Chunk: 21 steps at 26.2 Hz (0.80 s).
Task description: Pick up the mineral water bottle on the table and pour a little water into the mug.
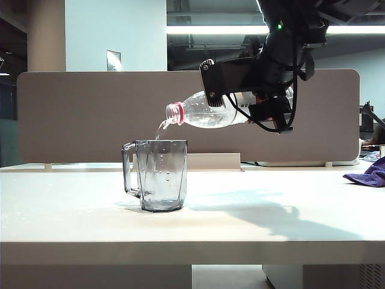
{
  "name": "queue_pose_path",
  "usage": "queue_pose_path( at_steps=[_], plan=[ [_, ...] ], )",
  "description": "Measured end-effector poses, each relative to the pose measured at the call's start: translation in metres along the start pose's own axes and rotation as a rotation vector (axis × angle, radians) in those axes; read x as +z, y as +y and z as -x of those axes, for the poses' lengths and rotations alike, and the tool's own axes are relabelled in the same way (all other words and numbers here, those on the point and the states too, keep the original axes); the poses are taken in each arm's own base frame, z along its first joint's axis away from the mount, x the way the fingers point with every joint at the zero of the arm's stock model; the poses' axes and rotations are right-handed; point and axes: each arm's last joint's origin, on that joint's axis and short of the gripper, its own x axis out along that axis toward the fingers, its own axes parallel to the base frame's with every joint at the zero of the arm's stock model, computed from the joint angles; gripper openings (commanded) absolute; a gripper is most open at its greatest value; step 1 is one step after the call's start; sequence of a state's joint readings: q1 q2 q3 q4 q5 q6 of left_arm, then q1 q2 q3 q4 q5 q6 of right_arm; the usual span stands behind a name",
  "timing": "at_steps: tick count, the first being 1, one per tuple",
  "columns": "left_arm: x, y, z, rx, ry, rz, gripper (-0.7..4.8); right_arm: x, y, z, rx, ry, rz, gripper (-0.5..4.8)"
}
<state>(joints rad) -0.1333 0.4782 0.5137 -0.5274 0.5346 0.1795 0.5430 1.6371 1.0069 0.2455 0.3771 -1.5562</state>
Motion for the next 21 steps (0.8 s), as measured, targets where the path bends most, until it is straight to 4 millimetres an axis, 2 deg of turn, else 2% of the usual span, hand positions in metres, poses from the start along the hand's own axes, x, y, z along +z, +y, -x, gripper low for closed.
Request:
queue_pose_path(
  at_steps=[21],
  plan=[
    [0.0000,0.0000,0.0000,0.000,0.000,0.000,-0.05,-0.0031,0.0000,-0.0010,0.001,0.016,-0.040,2.55]
  ],
)
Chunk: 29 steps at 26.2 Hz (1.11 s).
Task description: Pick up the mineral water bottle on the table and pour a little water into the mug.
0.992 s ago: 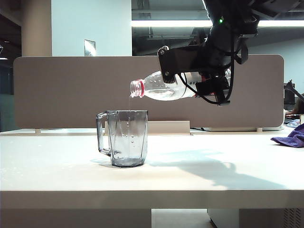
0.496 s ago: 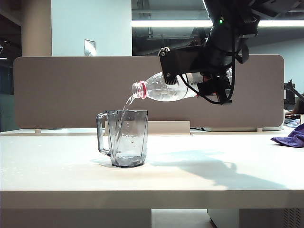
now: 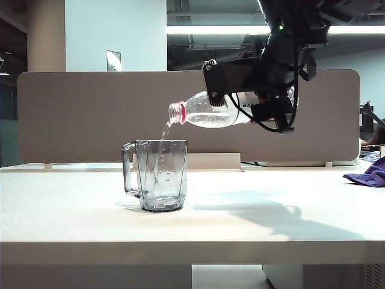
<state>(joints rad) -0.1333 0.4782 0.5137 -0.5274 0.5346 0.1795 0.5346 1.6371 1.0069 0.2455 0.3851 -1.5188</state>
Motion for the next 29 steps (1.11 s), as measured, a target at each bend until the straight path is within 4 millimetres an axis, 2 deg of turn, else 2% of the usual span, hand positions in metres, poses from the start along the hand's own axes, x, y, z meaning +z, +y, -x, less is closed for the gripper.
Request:
queue_pose_path(
  at_steps=[4,8,10,12,15,18,19,22,29],
  plan=[
    [0.000,0.000,0.000,0.000,0.000,0.000,-0.05,0.000,0.001,0.000,0.008,-0.007,-0.161,2.55],
    [0.000,0.000,0.000,0.000,0.000,0.000,-0.05,0.002,0.008,0.000,0.087,-0.066,-0.397,2.55],
    [0.000,0.000,0.000,0.000,0.000,0.000,-0.05,0.004,0.011,0.001,0.139,-0.111,-0.542,2.55],
    [0.000,0.000,0.000,0.000,0.000,0.000,-0.05,0.006,0.011,0.000,0.175,-0.165,-0.768,2.55],
    [0.000,0.000,0.000,0.000,0.000,0.000,-0.05,0.008,0.014,-0.005,0.196,-0.180,-0.949,2.55],
    [0.000,0.000,0.000,0.000,0.000,0.000,-0.05,0.009,0.028,-0.009,0.203,-0.206,-1.078,2.55],
    [0.000,0.000,0.000,0.000,0.000,0.000,-0.05,0.010,0.043,-0.009,0.212,-0.240,-1.161,2.54],
    [0.000,0.000,0.000,0.000,0.000,0.000,-0.05,0.009,0.064,-0.008,0.220,-0.272,-1.284,2.52],
    [0.000,0.000,0.000,0.000,0.000,0.000,-0.05,0.006,0.100,-0.005,0.141,-0.403,-1.625,2.52]
  ],
)
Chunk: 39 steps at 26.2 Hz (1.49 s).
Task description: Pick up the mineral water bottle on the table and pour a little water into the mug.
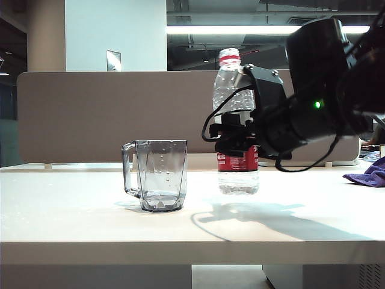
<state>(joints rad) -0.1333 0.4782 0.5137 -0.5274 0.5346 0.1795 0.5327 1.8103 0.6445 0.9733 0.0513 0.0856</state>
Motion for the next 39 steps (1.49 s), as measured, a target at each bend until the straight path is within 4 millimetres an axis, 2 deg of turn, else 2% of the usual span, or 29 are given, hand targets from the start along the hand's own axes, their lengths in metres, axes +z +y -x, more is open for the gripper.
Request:
queue_pose_path(
  at_steps=[3,7,8,10,11,14,20,22,25,26,27,28,29,35,39],
  plan=[
    [0.000,0.000,0.000,0.000,0.000,0.000,-0.05,-0.017,-0.001,-0.005,0.004,0.006,-0.041,2.58],
    [0.000,0.000,0.000,0.000,0.000,0.000,-0.05,-0.020,-0.001,-0.007,0.006,-0.011,-0.043,2.78],
    [0.000,0.000,0.000,0.000,0.000,0.000,-0.05,-0.021,-0.001,-0.007,0.006,-0.014,-0.043,3.01],
    [0.000,0.000,0.000,0.000,0.000,0.000,-0.05,-0.021,-0.001,-0.007,0.007,-0.016,-0.043,4.13],
    [0.000,0.000,0.000,0.000,0.000,0.000,-0.05,-0.021,-0.001,-0.007,0.008,-0.016,-0.042,4.52],
    [0.000,0.000,0.000,0.000,0.000,0.000,-0.05,-0.026,0.000,-0.007,0.028,0.026,-0.046,4.79],
    [0.000,0.000,0.000,0.000,0.000,0.000,-0.05,-0.024,0.000,0.000,0.030,0.026,-0.047,4.79],
    [0.000,0.000,0.000,0.000,0.000,0.000,-0.05,-0.022,-0.001,0.009,0.029,0.022,-0.047,4.79],
    [0.000,0.000,0.000,0.000,0.000,0.000,-0.05,-0.025,-0.002,0.038,0.027,0.040,-0.046,4.79],
    [0.000,0.000,0.000,0.000,0.000,0.000,-0.05,-0.025,-0.003,0.053,0.025,0.038,-0.047,3.82],
    [0.000,0.000,0.000,0.000,0.000,0.000,-0.05,-0.025,-0.004,0.064,0.025,0.032,-0.047,1.09],
    [0.000,0.000,0.000,0.000,0.000,0.000,-0.05,-0.025,-0.005,0.083,0.028,0.018,-0.048,0.20],
    [0.000,0.000,0.000,0.000,0.000,0.000,-0.05,-0.024,-0.005,0.090,0.028,0.011,-0.048,-0.04],
    [0.000,0.000,0.000,0.001,0.000,0.000,-0.05,-0.035,-0.010,0.154,0.035,-0.046,-0.045,-0.02],
    [0.000,0.000,0.000,0.001,-0.001,0.000,-0.05,-0.038,-0.010,0.165,0.034,-0.014,-0.045,-0.02]
  ],
)
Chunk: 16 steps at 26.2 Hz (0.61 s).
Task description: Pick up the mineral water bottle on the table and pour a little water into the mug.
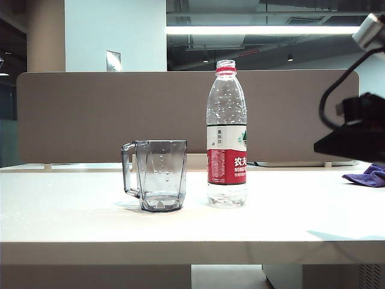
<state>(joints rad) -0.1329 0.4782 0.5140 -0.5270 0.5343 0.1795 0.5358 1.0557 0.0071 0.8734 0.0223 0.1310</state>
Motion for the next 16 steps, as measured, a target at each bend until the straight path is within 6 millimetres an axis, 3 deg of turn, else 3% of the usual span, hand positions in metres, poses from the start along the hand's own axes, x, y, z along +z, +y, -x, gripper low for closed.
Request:
queue_pose_path(
  at_steps=[7,11,16],
  plan=[
    [0.000,0.000,0.000,0.000,0.001,0.001,-0.05,-0.015,-0.003,0.015,-0.036,0.221,0.005,-0.02],
    [0.000,0.000,0.000,0.000,0.001,0.000,-0.05,-0.014,-0.005,0.021,-0.097,0.227,0.009,-0.02],
    [0.000,0.000,0.000,0.000,0.001,0.000,-0.05,-0.010,-0.025,0.032,-0.270,0.209,-0.032,-0.01]
  ],
)
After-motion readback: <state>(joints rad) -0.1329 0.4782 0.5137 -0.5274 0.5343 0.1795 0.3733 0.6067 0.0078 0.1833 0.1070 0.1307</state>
